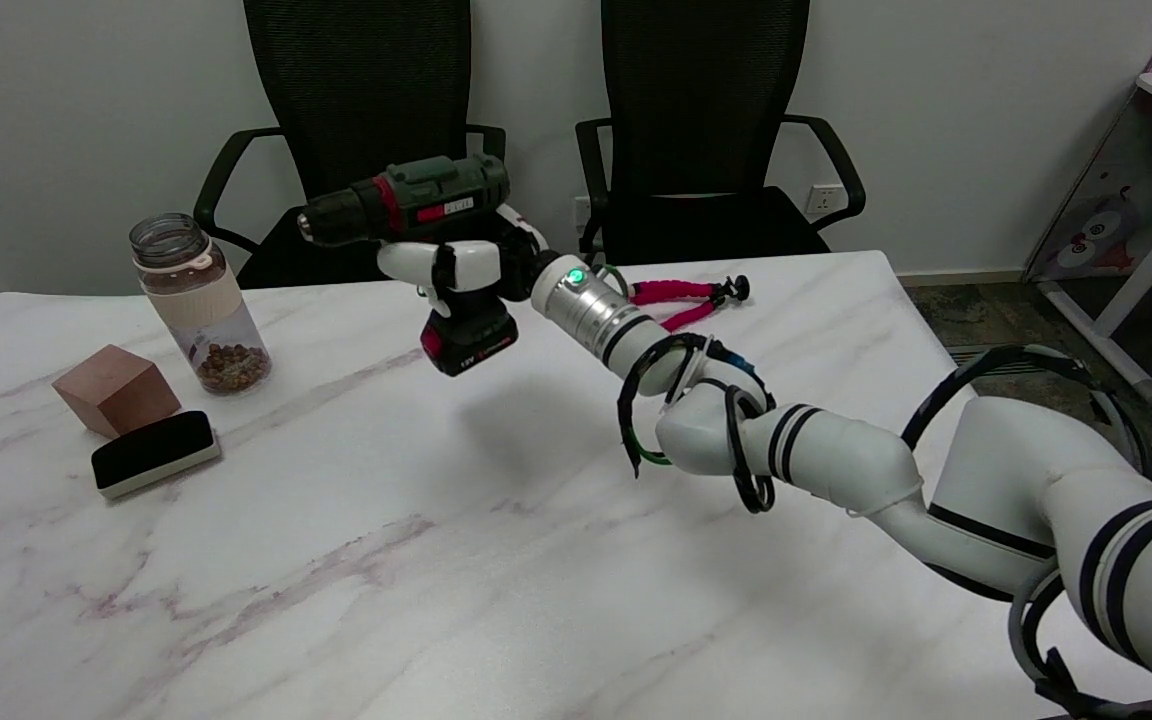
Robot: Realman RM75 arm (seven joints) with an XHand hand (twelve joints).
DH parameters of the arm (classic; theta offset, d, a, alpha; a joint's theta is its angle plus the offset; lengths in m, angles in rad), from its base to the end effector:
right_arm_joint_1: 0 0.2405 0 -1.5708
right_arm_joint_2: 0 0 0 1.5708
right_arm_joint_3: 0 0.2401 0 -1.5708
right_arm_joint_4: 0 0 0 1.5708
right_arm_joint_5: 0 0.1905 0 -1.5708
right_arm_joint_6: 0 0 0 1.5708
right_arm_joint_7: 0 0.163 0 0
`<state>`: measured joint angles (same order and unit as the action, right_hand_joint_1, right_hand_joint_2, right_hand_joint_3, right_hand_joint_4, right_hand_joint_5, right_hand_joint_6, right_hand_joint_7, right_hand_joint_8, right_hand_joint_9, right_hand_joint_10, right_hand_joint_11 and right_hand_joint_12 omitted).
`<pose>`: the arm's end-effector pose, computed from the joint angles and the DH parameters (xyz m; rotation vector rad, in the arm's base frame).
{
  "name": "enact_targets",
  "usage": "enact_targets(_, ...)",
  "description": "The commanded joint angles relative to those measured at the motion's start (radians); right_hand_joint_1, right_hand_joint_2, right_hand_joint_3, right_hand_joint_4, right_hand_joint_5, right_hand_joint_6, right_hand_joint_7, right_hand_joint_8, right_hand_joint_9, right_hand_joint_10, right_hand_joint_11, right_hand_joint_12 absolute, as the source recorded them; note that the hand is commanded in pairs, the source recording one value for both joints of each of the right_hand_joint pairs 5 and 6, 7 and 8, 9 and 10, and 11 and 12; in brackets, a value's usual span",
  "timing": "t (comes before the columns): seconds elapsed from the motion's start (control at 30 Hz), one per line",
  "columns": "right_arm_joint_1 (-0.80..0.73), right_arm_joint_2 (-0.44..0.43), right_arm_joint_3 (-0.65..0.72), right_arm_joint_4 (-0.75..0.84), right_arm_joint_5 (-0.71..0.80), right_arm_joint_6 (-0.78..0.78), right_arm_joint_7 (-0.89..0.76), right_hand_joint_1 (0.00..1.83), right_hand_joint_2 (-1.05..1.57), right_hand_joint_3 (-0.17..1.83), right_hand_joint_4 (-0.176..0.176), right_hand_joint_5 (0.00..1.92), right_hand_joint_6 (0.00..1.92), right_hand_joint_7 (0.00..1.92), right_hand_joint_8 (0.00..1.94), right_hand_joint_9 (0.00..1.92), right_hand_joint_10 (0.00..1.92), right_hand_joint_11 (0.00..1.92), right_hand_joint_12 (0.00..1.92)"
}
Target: Pick up the power screwdriver.
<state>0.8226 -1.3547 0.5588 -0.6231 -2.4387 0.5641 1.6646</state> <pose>-0.2065 -0.4840 0.1666 1.6568 -1.4150 1.0941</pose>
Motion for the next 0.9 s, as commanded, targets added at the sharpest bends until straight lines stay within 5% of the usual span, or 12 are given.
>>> enact_targets(0.03, 0.041, 0.034, 0.027, -0.053, 0.006, 0.026, 0.007, 1.1, -0.21, 1.19, 0.176, 1.66, 1.66, 1.66, 1.66, 1.92, 1.92, 1.81, 1.81)
enact_targets(0.27, 0.044, 0.036, 0.028, -0.059, 0.006, 0.027, 0.009, 1.14, -0.13, 1.19, 0.175, 1.47, 1.47, 1.47, 1.47, 1.92, 1.92, 1.79, 1.79)
enact_targets(0.33, 0.044, 0.036, 0.032, -0.062, 0.006, 0.026, 0.007, 1.24, 0.22, 1.26, 0.03, 1.45, 1.45, 1.45, 1.45, 1.92, 1.92, 1.76, 1.76)
enact_targets(0.6, 0.046, 0.036, 0.054, -0.074, 0.006, 0.026, 0.0, 1.41, 0.83, 1.0, 0.031, 1.53, 1.53, 1.53, 1.53, 1.92, 1.92, 1.75, 1.75)
enact_targets(0.9, 0.046, 0.034, 0.066, -0.09, 0.031, 0.019, 0.001, 1.42, 1.07, 0.97, 0.036, 1.6, 1.6, 1.6, 1.6, 1.92, 1.92, 1.78, 1.78)
